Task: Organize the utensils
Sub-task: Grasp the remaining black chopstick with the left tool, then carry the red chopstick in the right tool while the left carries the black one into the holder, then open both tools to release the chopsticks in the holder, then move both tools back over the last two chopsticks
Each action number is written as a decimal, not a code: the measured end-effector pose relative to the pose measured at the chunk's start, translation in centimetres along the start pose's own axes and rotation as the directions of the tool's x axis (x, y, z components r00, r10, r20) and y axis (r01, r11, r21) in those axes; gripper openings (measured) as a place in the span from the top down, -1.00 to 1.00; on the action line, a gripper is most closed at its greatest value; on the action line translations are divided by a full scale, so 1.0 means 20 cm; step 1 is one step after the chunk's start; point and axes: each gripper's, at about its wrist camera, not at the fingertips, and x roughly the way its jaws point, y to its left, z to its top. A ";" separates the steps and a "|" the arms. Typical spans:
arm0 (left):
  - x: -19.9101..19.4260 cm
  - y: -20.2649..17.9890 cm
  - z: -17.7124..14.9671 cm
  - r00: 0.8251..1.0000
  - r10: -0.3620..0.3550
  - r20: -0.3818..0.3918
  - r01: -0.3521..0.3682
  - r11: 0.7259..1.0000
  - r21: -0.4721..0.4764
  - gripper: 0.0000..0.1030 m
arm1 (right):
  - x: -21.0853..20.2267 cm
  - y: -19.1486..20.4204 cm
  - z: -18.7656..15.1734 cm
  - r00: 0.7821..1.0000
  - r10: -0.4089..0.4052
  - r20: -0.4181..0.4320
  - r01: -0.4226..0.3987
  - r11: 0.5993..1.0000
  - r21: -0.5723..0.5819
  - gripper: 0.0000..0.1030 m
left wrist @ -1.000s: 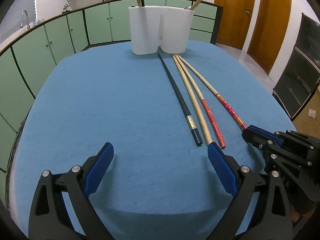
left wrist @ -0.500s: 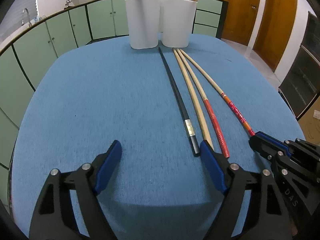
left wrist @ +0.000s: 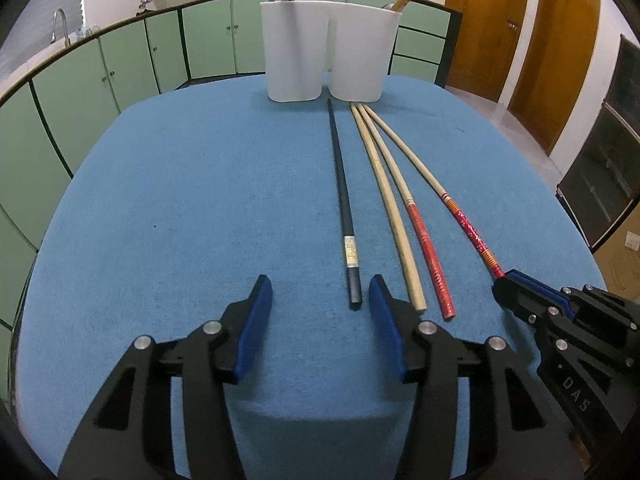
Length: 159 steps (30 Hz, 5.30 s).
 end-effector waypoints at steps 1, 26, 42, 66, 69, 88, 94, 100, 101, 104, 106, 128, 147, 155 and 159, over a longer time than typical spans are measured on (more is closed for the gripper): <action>0.00 0.00 0.00 1.000 0.001 0.000 -0.001 1.000 0.000 0.01 | 0.00 0.00 0.00 1.000 0.004 0.000 -0.004 1.000 0.005 0.88; -0.56 0.03 0.20 0.963 -0.069 0.259 0.064 0.998 0.029 0.89 | -0.50 0.03 0.27 0.973 0.015 0.230 0.002 0.997 -0.075 0.89; -0.80 -0.01 0.55 0.908 -0.128 0.399 0.110 0.992 0.068 0.89 | -0.77 -0.02 0.70 0.925 0.118 0.361 -0.101 0.993 -0.065 0.89; -0.98 -0.07 1.09 0.770 -0.114 0.628 0.084 0.993 0.077 0.89 | -0.92 0.01 1.17 0.847 0.167 0.505 -0.116 0.985 -0.130 0.89; -0.99 -0.07 1.18 0.742 -0.097 0.663 0.067 0.995 0.071 0.89 | -0.91 0.00 1.25 0.838 0.155 0.524 -0.105 0.987 -0.125 0.89; -0.47 -0.03 1.34 0.808 -0.002 0.589 -0.009 1.000 0.016 0.89 | -0.41 0.02 1.43 0.902 0.085 0.424 -0.050 0.994 -0.094 0.89; -0.35 0.05 1.30 0.853 -0.010 0.522 0.006 1.000 0.009 0.89 | -0.29 0.02 1.39 0.921 0.096 0.379 -0.064 0.993 -0.094 0.89; -0.32 0.13 1.23 0.874 -0.014 0.486 0.019 1.000 -0.005 0.77 | -0.23 0.00 1.38 0.931 0.100 0.351 -0.074 0.993 -0.088 0.87; -0.32 0.14 1.23 0.873 -0.013 0.487 0.019 1.000 -0.006 0.62 | -0.24 -0.01 1.37 0.930 0.100 0.353 -0.075 0.994 -0.085 0.80; -0.40 0.17 1.17 0.858 -0.006 0.514 0.018 1.000 -0.018 0.20 | -0.27 -0.03 1.34 0.926 0.090 0.366 -0.065 0.995 -0.081 0.51; -0.44 0.18 1.14 0.849 -0.015 0.528 0.029 0.999 -0.017 0.15 | -0.31 -0.03 1.30 0.918 0.076 0.389 -0.047 0.995 -0.083 0.41; -0.47 0.17 0.39 0.923 -0.034 0.383 0.024 0.999 0.030 -0.73 | -0.41 -0.06 0.58 0.951 0.043 0.305 -0.028 0.998 -0.054 -0.35; -0.23 0.26 0.03 0.988 0.022 0.150 -0.023 1.000 0.006 -0.83 | -0.08 0.05 0.07 0.998 0.005 0.068 -0.003 1.000 -0.029 -0.61; -0.21 0.34 -0.02 0.992 0.052 0.111 -0.051 0.999 -0.007 -0.83 | -0.02 0.11 0.01 1.000 0.007 0.025 -0.006 0.999 -0.052 -0.11; -0.22 0.39 -0.01 0.992 0.063 0.108 -0.060 0.998 -0.031 -0.83 | 0.00 0.14 0.00 1.000 0.007 0.004 -0.006 0.998 -0.055 0.04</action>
